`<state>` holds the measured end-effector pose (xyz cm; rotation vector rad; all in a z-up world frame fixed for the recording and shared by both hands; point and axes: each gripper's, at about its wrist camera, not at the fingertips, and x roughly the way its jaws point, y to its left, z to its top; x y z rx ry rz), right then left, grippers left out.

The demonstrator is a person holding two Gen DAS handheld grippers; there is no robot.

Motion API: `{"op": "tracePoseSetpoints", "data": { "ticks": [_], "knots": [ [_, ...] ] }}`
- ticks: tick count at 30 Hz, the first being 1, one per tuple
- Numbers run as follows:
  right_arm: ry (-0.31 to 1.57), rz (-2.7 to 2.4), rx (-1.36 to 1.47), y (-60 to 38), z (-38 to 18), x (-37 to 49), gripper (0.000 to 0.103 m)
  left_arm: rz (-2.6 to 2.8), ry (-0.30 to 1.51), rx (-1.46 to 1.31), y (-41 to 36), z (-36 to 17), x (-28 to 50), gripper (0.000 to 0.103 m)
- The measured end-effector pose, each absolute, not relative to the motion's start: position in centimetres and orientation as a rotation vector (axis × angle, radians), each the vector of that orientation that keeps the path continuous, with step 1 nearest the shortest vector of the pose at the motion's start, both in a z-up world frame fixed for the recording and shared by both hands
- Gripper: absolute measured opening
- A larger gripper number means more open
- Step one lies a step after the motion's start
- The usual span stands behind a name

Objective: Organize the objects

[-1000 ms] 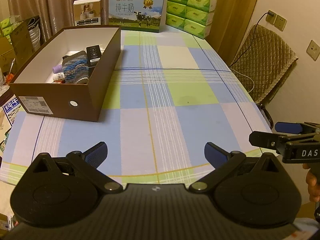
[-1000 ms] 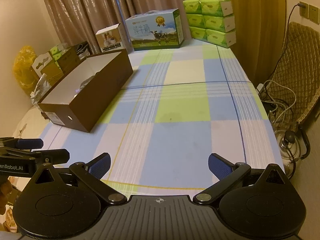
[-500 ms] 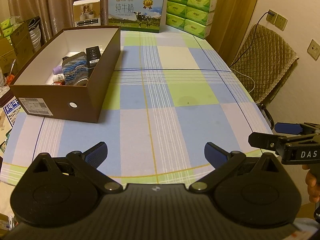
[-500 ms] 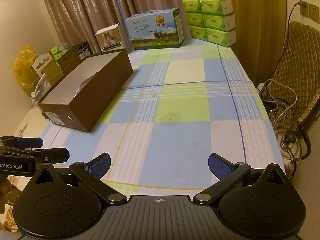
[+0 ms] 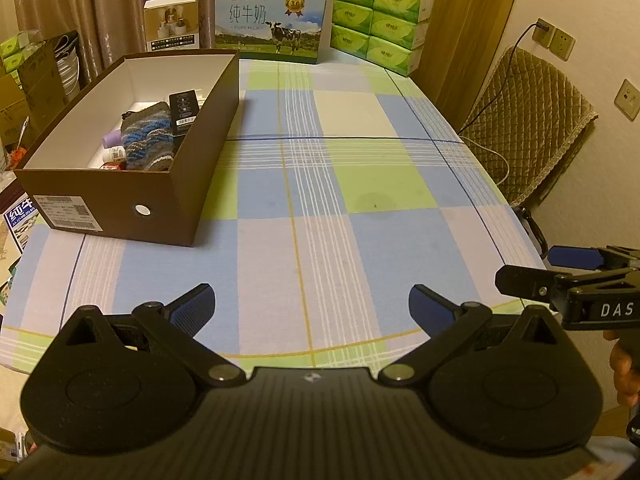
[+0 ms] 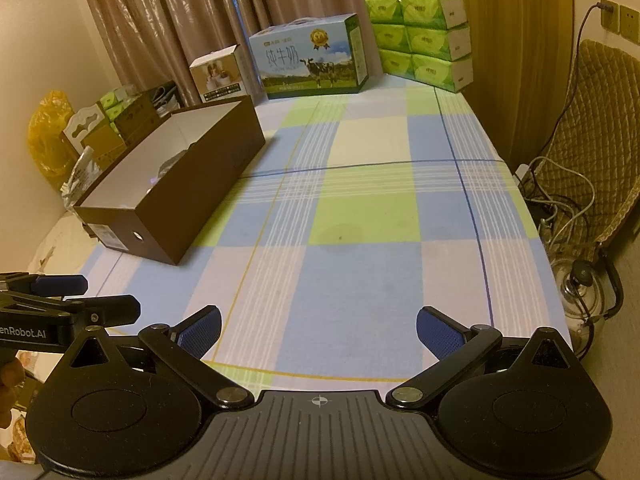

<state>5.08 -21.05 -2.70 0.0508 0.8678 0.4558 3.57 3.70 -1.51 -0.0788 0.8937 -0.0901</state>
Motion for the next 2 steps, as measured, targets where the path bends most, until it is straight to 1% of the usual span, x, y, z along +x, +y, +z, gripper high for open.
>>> {"op": "tracePoseSetpoints", "data": {
  "ticks": [2],
  "knots": [
    [0.869, 0.458, 0.05, -21.07, -2.72, 5.14, 0.101, -0.086, 0.892, -0.077, 3.66, -1.56, 3.62, 0.102]
  ]
}}
